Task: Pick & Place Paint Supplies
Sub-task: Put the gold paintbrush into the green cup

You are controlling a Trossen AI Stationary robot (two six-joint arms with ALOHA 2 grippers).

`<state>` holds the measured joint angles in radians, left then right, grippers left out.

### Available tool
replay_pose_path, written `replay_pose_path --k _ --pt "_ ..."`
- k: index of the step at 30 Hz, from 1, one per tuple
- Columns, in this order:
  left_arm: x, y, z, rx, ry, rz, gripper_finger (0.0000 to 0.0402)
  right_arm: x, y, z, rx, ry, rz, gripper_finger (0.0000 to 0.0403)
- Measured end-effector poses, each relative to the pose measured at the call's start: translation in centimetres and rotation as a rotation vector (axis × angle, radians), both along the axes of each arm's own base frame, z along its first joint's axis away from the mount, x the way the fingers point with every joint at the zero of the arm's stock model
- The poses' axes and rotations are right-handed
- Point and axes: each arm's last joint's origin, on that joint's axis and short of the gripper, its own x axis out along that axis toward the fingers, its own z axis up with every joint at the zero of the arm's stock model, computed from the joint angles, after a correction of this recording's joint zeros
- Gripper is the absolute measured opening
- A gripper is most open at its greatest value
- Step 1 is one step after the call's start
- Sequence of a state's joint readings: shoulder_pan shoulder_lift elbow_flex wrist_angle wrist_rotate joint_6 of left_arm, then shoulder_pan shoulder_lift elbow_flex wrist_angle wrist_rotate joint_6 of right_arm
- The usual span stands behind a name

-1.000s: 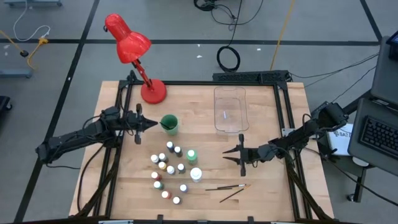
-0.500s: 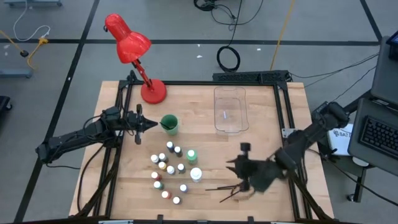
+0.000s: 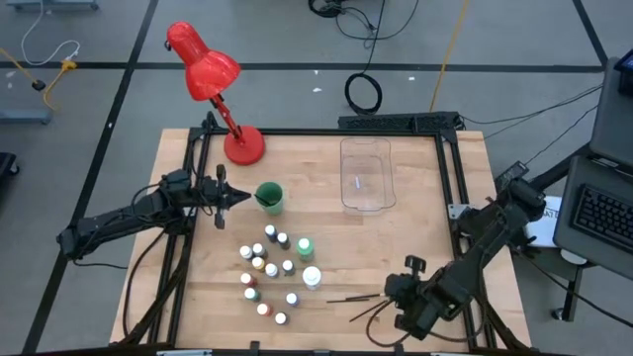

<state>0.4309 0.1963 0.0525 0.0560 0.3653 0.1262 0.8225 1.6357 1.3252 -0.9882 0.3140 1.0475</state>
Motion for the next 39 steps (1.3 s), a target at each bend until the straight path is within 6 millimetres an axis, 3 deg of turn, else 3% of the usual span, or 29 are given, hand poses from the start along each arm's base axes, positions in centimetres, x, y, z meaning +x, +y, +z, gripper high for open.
replay_pose_path --k 5,13,19,27,32,39 --pt "0.0 0.0 0.0 0.044 0.002 -0.003 0.0002 0.5 -0.4 -2.4 -0.032 0.056 0.021 0.0075" --pt "0.0 0.0 0.0 0.031 0.001 -0.002 0.0023 -0.2 -1.2 -6.4 0.118 0.178 0.004 0.0084" --pt "0.0 0.0 0.0 0.005 0.003 0.000 0.0024 -0.6 -1.5 -8.3 0.180 0.173 -0.016 0.0132" --pt "0.0 0.0 0.0 0.005 0.003 0.000 0.0024 -0.9 -1.8 -8.9 0.151 0.166 0.057 0.0193" --pt "0.0 0.0 -0.1 -0.001 0.005 0.001 0.0024 -1.0 -1.9 -9.7 0.159 0.144 0.087 0.0191" --pt "0.0 0.0 -0.2 -0.017 0.014 0.002 0.0024 -1.6 -2.1 -10.6 0.159 0.126 0.097 0.0144"
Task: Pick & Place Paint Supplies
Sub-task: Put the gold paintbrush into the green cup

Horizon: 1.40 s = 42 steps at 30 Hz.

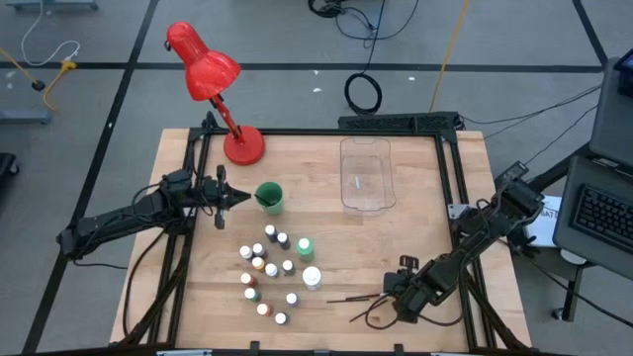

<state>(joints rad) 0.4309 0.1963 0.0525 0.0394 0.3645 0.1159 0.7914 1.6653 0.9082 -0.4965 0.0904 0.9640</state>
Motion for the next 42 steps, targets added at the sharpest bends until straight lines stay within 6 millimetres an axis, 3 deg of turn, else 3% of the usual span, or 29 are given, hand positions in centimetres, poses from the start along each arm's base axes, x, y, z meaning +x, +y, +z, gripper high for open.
replay_pose_path --k 13,19,31,37,42 --pt "0.0 0.0 0.0 0.007 0.000 -0.001 0.0024 -0.2 0.2 -0.1 0.038 0.029 0.024 0.0005" --pt "0.0 0.0 0.0 0.010 0.000 -0.001 0.0024 -0.4 0.4 1.3 0.133 0.023 0.036 0.0001" --pt "0.0 0.0 0.0 -0.013 -0.002 0.000 0.0024 -0.1 0.6 8.1 0.311 -0.284 0.008 0.0001" --pt "0.0 0.0 0.1 -0.015 -0.007 0.000 0.0024 0.0 0.1 10.1 0.135 -0.559 0.137 0.0000" --pt "0.0 -0.1 0.2 -0.072 -0.020 -0.008 0.0024 2.3 -0.9 11.2 -0.075 -0.816 0.151 0.0000"
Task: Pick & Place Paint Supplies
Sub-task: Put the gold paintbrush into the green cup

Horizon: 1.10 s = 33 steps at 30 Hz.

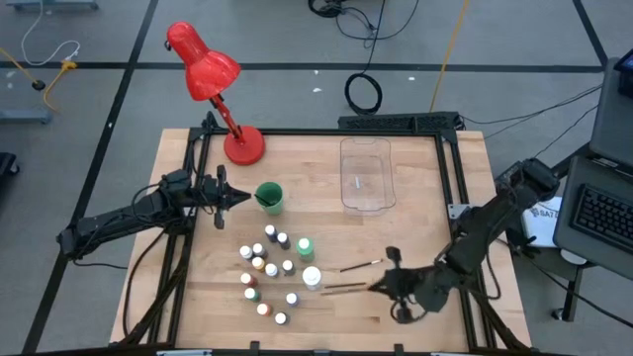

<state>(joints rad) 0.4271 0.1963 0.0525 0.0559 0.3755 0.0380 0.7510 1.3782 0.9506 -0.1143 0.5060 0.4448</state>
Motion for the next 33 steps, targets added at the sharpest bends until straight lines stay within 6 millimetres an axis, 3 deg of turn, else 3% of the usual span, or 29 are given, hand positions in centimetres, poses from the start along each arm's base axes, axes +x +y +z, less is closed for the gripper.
replay_pose_path --k 4,9,13,16,20,25,33 --pt "0.1 -0.6 0.4 0.030 -0.041 -0.114 0.0024 2.7 -1.6 -0.9 -0.061 -0.079 0.035 0.0000" --pt "0.3 -1.9 1.1 0.088 -0.116 -0.328 0.0024 7.0 -4.3 -2.2 -0.015 -0.202 0.146 0.0000" --pt "0.5 -2.4 2.4 0.077 -0.241 -0.290 0.0024 9.6 -6.2 -3.5 -0.075 -0.308 0.196 0.0000" --pt "0.7 -3.0 3.0 0.147 -0.309 -0.360 0.0024 11.0 -7.6 -4.6 -0.117 -0.342 0.175 0.0000" --pt "1.1 -4.0 3.1 0.275 -0.352 -0.467 0.0024 12.1 -8.6 -5.6 -0.134 -0.386 0.138 0.0000" --pt "2.3 -4.9 3.4 0.257 -0.352 -0.415 0.0024 12.7 -8.6 -6.3 -0.175 -0.453 0.145 0.0000" --pt "6.3 -6.9 6.4 0.253 -0.293 -0.467 0.0035 12.8 -8.8 -6.3 -0.199 -0.467 0.145 0.0000"
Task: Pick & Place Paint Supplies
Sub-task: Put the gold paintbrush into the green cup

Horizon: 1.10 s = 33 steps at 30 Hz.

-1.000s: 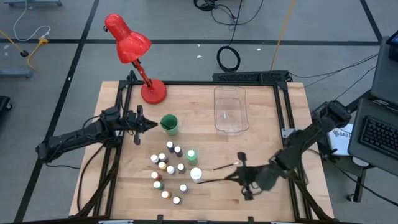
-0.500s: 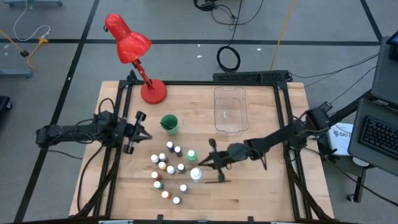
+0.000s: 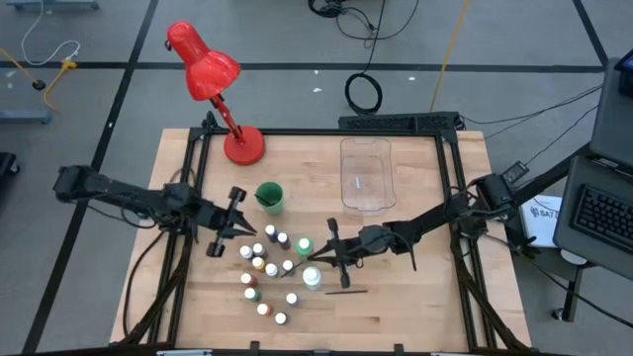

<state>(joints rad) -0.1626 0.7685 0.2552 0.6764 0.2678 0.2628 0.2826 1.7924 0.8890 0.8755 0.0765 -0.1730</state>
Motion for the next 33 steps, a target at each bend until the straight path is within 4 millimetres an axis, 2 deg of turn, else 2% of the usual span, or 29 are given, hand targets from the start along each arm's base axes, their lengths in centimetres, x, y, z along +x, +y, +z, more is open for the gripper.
replay_pose_path --k 3,8,13,18,25,33 --pt "2.0 -1.0 0.3 0.033 0.068 -0.069 0.0068 0.0 -0.1 0.1 -0.008 -0.010 -0.004 0.0000" --pt "4.6 -2.5 1.4 0.109 0.060 -0.147 0.0156 0.0 0.0 0.1 -0.028 -0.013 -0.001 0.0000" --pt "6.3 -3.4 2.1 0.164 0.037 -0.163 0.0240 0.0 0.0 0.0 -0.053 -0.013 0.001 0.0000" --pt "7.8 -4.3 1.9 0.173 0.062 -0.211 0.0289 0.1 -0.2 0.0 -0.074 -0.008 -0.037 0.0000" --pt "9.4 -5.7 2.3 0.162 0.075 -0.283 0.0296 0.1 -0.6 -0.4 -0.102 0.033 -0.109 0.0000" --pt "9.4 -6.1 2.9 0.116 0.063 -0.410 0.0237 0.1 -0.5 -0.4 -0.078 0.035 -0.108 0.0000"
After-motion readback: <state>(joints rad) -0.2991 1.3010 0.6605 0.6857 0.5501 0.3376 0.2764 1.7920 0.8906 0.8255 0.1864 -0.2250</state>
